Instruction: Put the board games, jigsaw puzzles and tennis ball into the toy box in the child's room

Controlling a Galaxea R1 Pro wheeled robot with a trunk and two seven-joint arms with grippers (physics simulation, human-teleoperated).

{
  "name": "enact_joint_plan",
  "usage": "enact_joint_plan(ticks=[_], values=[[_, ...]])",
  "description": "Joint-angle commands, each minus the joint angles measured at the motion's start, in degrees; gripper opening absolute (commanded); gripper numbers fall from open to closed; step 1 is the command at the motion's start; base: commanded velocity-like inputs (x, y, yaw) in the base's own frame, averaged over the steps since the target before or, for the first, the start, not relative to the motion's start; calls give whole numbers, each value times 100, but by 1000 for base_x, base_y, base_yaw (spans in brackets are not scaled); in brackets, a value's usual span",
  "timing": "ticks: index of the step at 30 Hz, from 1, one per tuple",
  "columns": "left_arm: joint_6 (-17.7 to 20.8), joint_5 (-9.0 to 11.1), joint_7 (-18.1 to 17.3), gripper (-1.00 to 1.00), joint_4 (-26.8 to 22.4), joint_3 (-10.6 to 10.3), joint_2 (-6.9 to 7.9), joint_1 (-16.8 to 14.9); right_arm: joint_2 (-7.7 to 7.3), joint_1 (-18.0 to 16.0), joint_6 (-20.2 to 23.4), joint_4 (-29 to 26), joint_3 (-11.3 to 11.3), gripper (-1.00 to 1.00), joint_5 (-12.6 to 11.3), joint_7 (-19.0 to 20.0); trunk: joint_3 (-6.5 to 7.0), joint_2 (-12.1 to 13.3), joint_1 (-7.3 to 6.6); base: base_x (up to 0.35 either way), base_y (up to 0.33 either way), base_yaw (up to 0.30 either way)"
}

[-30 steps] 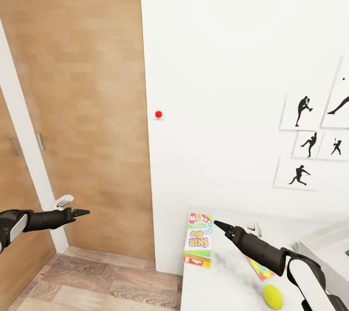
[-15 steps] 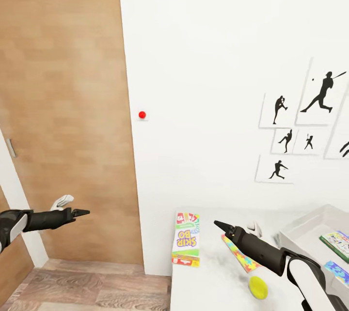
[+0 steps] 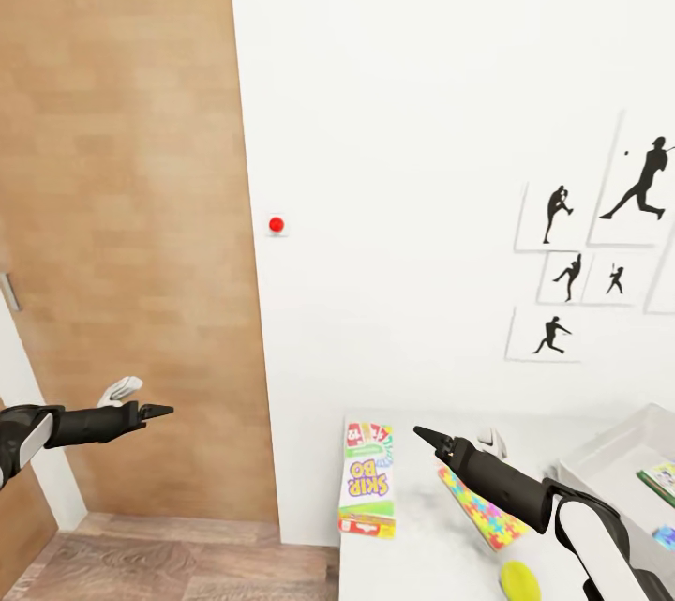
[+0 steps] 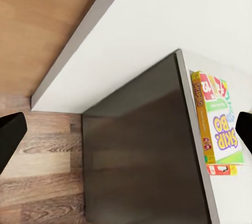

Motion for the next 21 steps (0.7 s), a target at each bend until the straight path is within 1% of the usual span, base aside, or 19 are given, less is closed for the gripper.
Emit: enact_joint_plan(ticks=[1,5,9,14,21], values=[[53,37,-2,100,-1,-9,2,-1,2,-2,25,1,-8,100,31,35,-3,-4,3,60,9,0],[53,37,2,100,-1,-12,2,-1,5,-2,7,7,-11,100,36,30,-3,-4,3,45,3,0],[50,37,4,100,-1,-13,2,-1,6,-2,5,9,-15,100,32,29,-3,-4,3,156,1,0],[52,37,3,100,-1,-14,2,-1,6,-2,5,10,-15,100,31,29,-3,-4,3,39,1,0],[53,37,3,100,-1,-14,2,-1,6,-2,3,2,-3,100,29,19,-3,-4,3,47,92,0]])
